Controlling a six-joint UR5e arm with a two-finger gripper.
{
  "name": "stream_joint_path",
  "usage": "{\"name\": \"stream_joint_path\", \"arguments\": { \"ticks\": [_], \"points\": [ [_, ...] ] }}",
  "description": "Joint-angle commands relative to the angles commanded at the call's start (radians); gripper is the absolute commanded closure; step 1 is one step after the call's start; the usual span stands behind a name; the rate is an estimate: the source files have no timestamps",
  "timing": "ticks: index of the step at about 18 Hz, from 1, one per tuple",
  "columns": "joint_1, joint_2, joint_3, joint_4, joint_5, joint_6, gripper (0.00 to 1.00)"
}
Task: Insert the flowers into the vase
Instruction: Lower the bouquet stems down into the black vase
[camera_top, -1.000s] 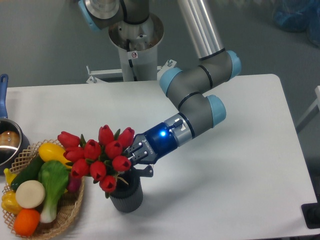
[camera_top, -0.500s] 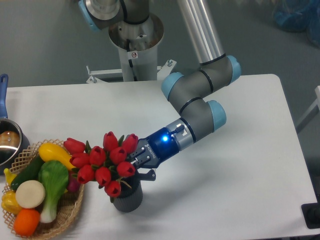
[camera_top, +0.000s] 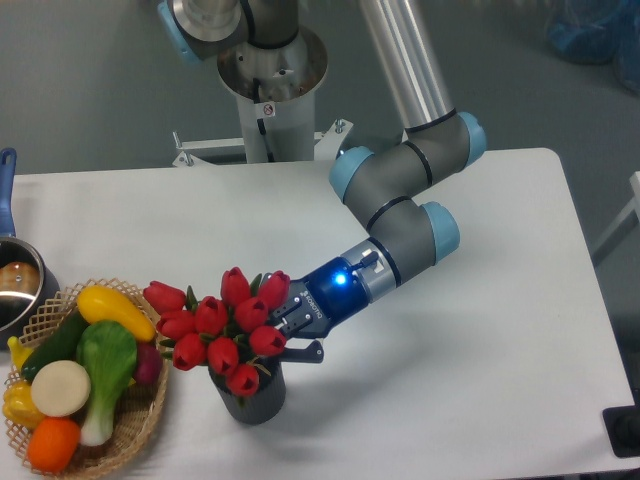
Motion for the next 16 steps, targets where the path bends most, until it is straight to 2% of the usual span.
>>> {"name": "stream_joint_path", "arguments": {
  "ticks": [11, 14, 16],
  "points": [
    [0.002, -0.009, -0.003, 0.000, 0.000, 0.029, 0.75],
    [0.000, -0.009, -0.002, 0.000, 0.000, 0.028, 0.67],
    [0.002, -0.008, -0.003, 0.000, 0.000, 0.029, 0.66]
  ]
}}
